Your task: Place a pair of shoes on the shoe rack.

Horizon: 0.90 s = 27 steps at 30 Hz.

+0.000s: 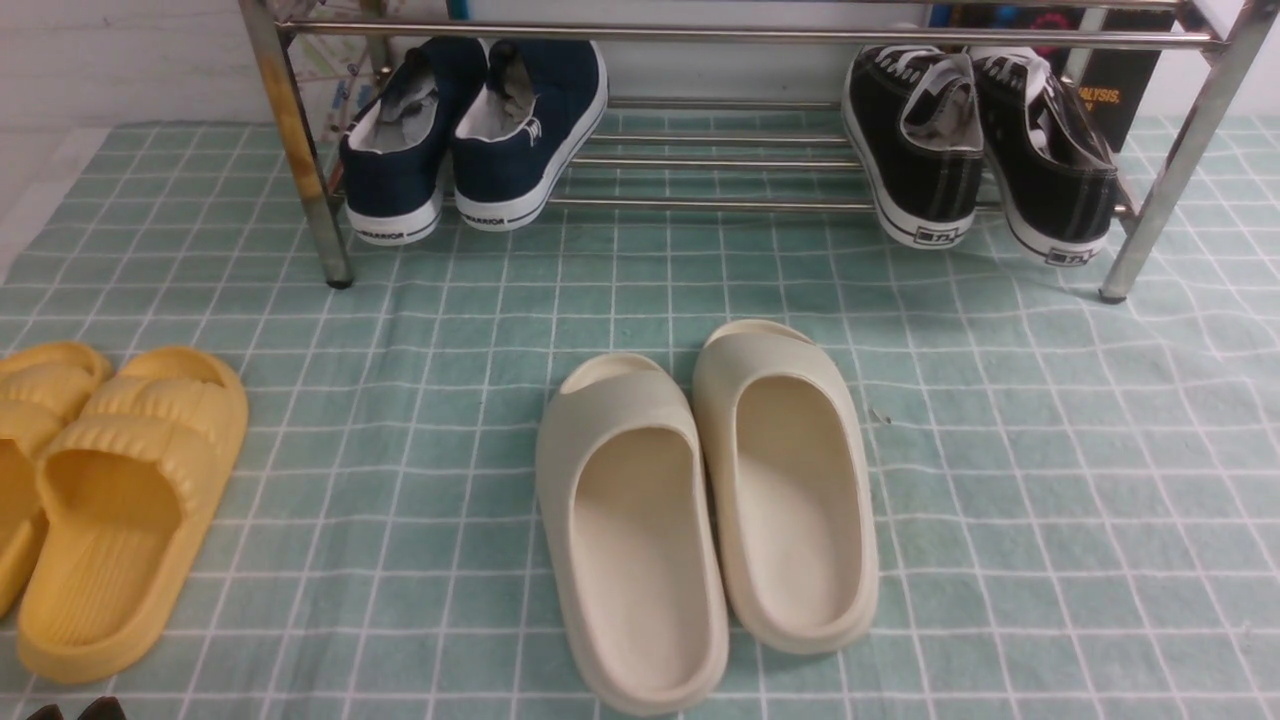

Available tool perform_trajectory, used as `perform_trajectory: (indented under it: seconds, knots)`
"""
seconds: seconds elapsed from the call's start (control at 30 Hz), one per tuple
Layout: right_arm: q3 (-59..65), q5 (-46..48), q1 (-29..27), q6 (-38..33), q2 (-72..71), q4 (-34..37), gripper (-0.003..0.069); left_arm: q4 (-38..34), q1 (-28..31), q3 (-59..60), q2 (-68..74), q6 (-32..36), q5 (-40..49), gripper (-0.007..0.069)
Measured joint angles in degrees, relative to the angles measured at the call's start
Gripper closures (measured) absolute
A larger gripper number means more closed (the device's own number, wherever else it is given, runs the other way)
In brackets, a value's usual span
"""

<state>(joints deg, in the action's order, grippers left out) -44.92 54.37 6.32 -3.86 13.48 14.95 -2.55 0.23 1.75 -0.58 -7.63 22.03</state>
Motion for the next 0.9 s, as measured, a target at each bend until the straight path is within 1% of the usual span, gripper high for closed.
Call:
perform_trajectory:
  seconds: [0.1, 0.2, 0.23, 0.4, 0.43, 0.47, 0.5, 0.53, 0.57, 0.63, 0.67, 0.7, 0.77, 0.9]
  knots:
    - [0.84, -1.59, 0.00, 0.13, -0.79, -0.66, 0.0658, 0.00, 0.00, 0.00, 0.00, 0.00, 0.00, 0.0387]
    - [2.58, -5.07, 0.00, 0.15, -0.87, -2.89, 0.0658, 0.00, 0.00, 0.00, 0.00, 0.00, 0.00, 0.0387]
    - [4.01, -7.22, 0.00, 0.21, -0.87, -4.76, 0.0658, 0.00, 0.00, 0.00, 0.00, 0.00, 0.00, 0.0387]
    - [11.54, -16.94, 0.00, 0.31, -0.91, -8.30, 0.0658, 0.00, 0.00, 0.00, 0.00, 0.00, 0.00, 0.0387]
    - [16.88, -23.75, 0.00, 0.35, -1.25, -9.85, 0.0658, 0.00, 0.00, 0.00, 0.00, 0.00, 0.00, 0.0387]
    - [20.21, -27.91, 0.00, 0.35, -1.76, -10.86, 0.0658, 0.00, 0.00, 0.00, 0.00, 0.00, 0.00, 0.0387]
    - [20.90, -28.74, 0.00, 0.35, -1.91, -11.05, 0.0658, 0.00, 0.00, 0.00, 0.00, 0.00, 0.00, 0.0387]
    - [26.59, -35.45, 0.00, 0.35, -3.33, -12.14, 0.0658, 0.00, 0.00, 0.00, 0.00, 0.00, 0.00, 0.0387]
    - [28.00, -37.06, 0.00, 0.35, -3.76, -12.31, 0.0658, 0.00, 0.00, 0.00, 0.00, 0.00, 0.00, 0.0387]
    - [36.77, -46.34, -0.05, 0.35, -6.53, -12.52, 0.0658, 0.00, 0.00, 0.00, 0.00, 0.00, 0.00, 0.0387]
    - [39.70, -48.92, -0.24, 0.35, -7.72, -12.52, 0.0658, 0.00, 0.00, 0.00, 0.00, 0.00, 0.00, 0.0387]
    - [39.70, -48.92, -0.34, 0.35, -7.95, -12.52, 0.0658, 0.00, 0.00, 0.00, 0.00, 0.00, 0.00, 0.0387]
    - [45.22, -51.61, -2.29, 0.93, -10.73, -12.63, 0.0658, 0.00, 0.00, 0.00, 0.00, 0.00, 0.00, 0.0387]
    - [46.36, -47.48, -7.10, 6.19, -13.59, -14.07, 0.0658, 0.00, 0.00, 0.00, 0.00, 0.00, 0.00, 0.0387]
